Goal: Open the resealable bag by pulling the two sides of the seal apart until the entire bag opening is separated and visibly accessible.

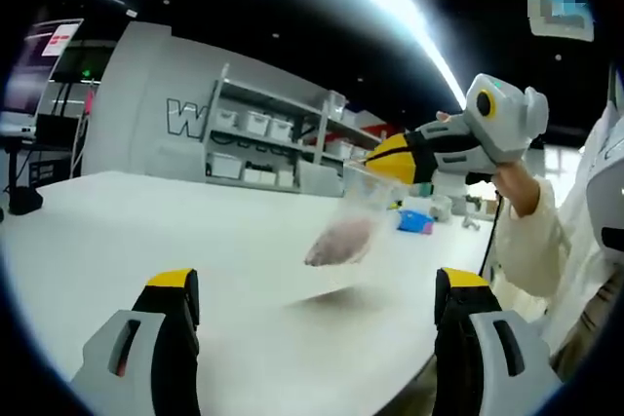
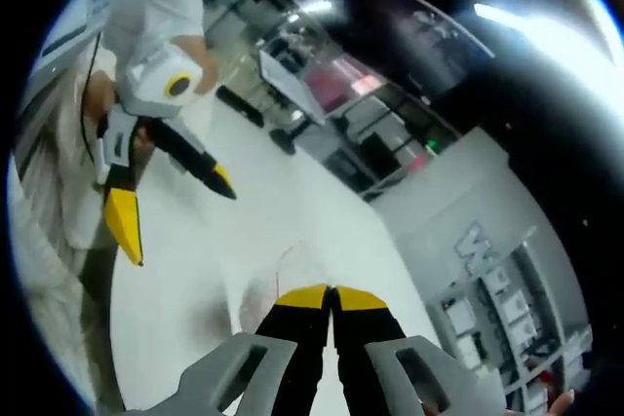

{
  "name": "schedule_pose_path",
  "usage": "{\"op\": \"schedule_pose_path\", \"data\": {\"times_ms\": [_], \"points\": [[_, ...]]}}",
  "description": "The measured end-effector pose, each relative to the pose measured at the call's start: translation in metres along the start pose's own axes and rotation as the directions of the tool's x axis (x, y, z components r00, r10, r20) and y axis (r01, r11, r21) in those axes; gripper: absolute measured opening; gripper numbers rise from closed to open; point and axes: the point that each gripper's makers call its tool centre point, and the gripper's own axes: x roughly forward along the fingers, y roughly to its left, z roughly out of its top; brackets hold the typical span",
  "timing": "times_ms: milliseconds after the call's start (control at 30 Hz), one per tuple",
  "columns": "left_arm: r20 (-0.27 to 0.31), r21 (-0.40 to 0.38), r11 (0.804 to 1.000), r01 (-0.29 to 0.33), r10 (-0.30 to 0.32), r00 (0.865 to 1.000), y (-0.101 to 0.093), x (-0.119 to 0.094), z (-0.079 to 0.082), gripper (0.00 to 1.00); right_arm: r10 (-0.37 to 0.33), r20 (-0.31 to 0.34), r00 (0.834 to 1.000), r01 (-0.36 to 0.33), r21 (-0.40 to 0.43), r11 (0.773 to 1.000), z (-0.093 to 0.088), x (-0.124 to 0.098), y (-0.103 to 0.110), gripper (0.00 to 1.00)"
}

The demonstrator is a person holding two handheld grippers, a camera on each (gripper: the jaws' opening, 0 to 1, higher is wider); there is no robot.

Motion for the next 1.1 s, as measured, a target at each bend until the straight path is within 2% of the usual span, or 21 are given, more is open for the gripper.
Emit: {"op": "schedule_pose_path", "data": {"times_ms": [367, 1100], "points": [[-0.011, 0.004, 1.0, -0.008, 0.008, 1.0, 0.003, 0.0, -0.003, 1.0, 0.011, -0.007, 1.0, -0.011, -0.026, 1.0, 0.002, 0.013, -0.017, 0.0], [-0.015, 0.001, 1.0, -0.03, 0.03, 0.999, 0.01, -0.003, -0.006, 1.0, 0.018, -0.024, 1.0, -0.018, -0.012, 1.0, -0.006, 0.047, -0.047, 0.0]]}}
